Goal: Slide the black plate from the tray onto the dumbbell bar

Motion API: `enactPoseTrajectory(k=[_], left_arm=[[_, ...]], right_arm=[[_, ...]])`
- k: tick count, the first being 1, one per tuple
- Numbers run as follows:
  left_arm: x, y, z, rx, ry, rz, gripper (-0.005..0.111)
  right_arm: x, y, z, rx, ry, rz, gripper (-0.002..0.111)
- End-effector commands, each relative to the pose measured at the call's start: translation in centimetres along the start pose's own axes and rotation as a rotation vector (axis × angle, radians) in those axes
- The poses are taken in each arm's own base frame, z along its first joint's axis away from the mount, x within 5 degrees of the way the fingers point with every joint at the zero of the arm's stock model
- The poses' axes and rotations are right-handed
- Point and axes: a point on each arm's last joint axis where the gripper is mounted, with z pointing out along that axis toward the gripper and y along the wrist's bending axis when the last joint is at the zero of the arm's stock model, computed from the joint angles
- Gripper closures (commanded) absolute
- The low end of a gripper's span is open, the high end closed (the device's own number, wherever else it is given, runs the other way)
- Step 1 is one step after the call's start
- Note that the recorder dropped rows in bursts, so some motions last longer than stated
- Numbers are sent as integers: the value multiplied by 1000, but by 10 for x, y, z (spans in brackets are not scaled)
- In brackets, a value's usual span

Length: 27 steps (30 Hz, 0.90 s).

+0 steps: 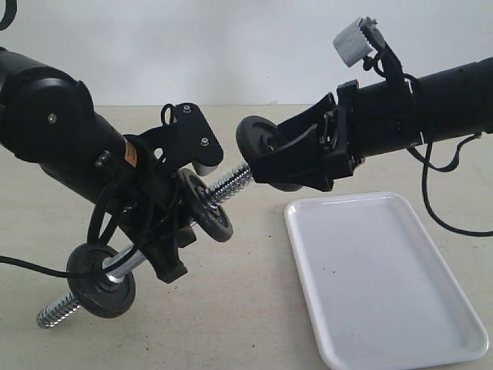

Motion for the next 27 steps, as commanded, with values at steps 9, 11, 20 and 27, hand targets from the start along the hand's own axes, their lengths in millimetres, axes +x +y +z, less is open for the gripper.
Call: enactPoseTrajectory(k=[9,11,20,27], left_arm=[[-52,29,-44,-354,-544,99,102],[-52,29,-44,-356,-547,99,102],[-53,30,-45,-359,-567,74,102],[-54,30,-46,-364,-581,63,102]], right_arm=[[-1,13,-4,-115,30,-49,108],[-1,14,-4,-128,29,-49,108],[-2,20,-5,-190,16,-47,108],[-2,20,-5,-197,14,-47,108]])
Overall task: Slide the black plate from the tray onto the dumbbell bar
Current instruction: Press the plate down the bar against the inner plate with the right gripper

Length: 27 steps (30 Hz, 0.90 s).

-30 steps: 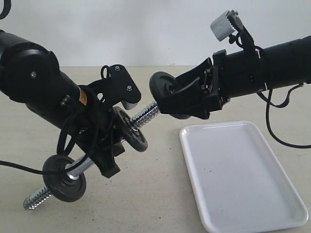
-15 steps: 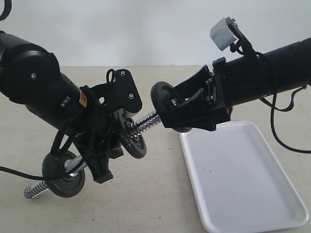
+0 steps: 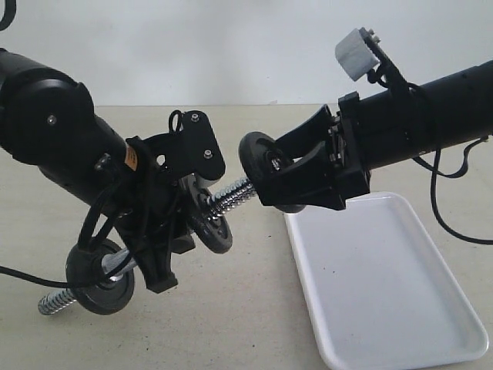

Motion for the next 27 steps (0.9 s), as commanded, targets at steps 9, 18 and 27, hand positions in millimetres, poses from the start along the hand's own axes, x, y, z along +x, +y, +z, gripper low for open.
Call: enactPoseTrajectory(k=[9,18,27], left_arm=[[-52,37,-46,-402,-583,-49,102],[-52,37,-46,-402,-583,-49,102],[-53,37,-47,-405,-593,-57,102]], right_arm=[[-7,5,1,-84,-86,-67,108],[5,-7,11,-86,-106,-98,108],[4,-9,12,-73,-132,-137,108]])
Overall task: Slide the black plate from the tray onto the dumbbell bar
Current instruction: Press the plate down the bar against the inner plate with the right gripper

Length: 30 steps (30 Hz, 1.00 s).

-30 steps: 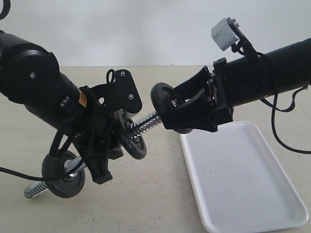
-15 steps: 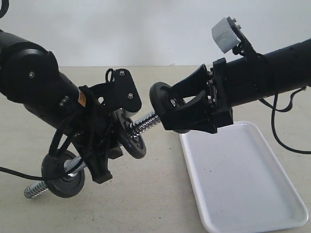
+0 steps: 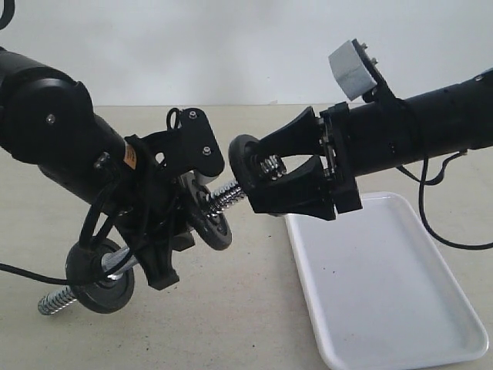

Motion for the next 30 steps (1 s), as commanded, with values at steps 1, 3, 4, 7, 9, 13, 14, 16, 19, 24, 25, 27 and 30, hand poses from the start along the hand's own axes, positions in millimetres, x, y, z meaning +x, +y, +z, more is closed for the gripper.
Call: enactPoseTrajectory(k=[1,3,4,7,9,13,14,16,19,24,25,27,30], left_arm=[[-53,36,-46,-396,-595,-43,102],[-53,36,-46,-396,-595,-43,102],[-53,36,-46,-396,-595,-43,102],[-53,36,-46,-395,-595,-47,102],[-53,36,-46,-396,-597,-47,102],[-53,36,-46,-394,-596,-49,102],[-53,36,-46,-394,-596,-49,102],[-53,36,-46,-394,-596,-49,102],[-53,36,-46,-394,-596,-49,102],[-53,36,-46,-396,-598,-49,102],[-53,36,-46,-396,-598,-49,102],[-53,36,-46,-396,-598,-49,102],[-53,36,-46,-396,-598,-49,102]], right_arm=[[-6,1,0,-23,-55,-8,108],[-4,1,1,-24,-54,-3,108],[-3,1,3,-30,-52,0,108],[0,3,13,-62,-41,-4,108],[2,5,19,-81,-37,-15,108],[5,4,27,-92,-47,0,108],[6,3,27,-90,-51,8,108],[8,3,28,-91,-50,15,108],[9,2,29,-92,-49,20,108],[9,2,29,-92,-49,25,108],[9,2,29,-92,-49,25,108],[9,2,29,-92,-48,29,108],[8,7,35,-115,-44,28,108]])
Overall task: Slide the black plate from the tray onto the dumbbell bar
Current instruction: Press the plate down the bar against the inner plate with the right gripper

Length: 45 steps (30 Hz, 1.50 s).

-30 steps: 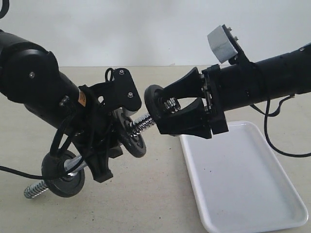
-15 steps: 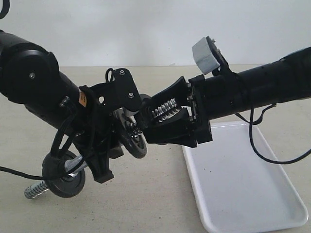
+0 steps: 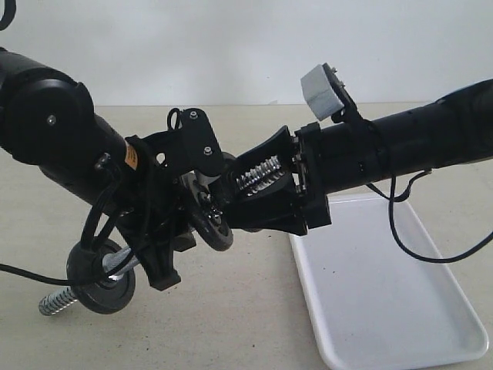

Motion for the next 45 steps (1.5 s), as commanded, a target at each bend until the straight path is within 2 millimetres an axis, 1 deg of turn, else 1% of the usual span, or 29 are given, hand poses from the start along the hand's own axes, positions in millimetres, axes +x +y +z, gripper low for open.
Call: enactPoseTrajectory(k=[1,5,24,26,28,29,30,31,32,34,45], left_arm=[[-53,36,-46,-392,-598,-45,102],[-53,36,-46,-390,-596,-47,102],[-53,36,-46,-389,-595,-49,102],[-53,36,-46,-389,-595,-49,102],[-53,36,-46,-389,-595,-49,102],[-53,36,-46,-389,-595,-49,102],[-53,36,-46,-389,-595,-49,102],[-53,36,-46,-389,-595,-49,102],[-53,36,-46,-389,-595,-49,102],[-53,36,-46,-389,-595,-49,102],[-53,36,-46,-389,-595,-49,102]], right_arm=[[-7,12,10,-82,-18,-25,108],[-7,19,25,-92,13,-46,108],[-7,18,24,-86,11,-39,107],[-7,18,24,-86,11,-39,96],[-7,18,24,-84,12,-40,79],[-6,16,24,-68,21,-33,56],[-6,15,24,-50,26,-8,39],[-6,12,24,-24,30,23,26],[-5,10,24,8,38,57,15],[-3,6,24,50,57,107,3],[-3,6,24,53,57,127,3]])
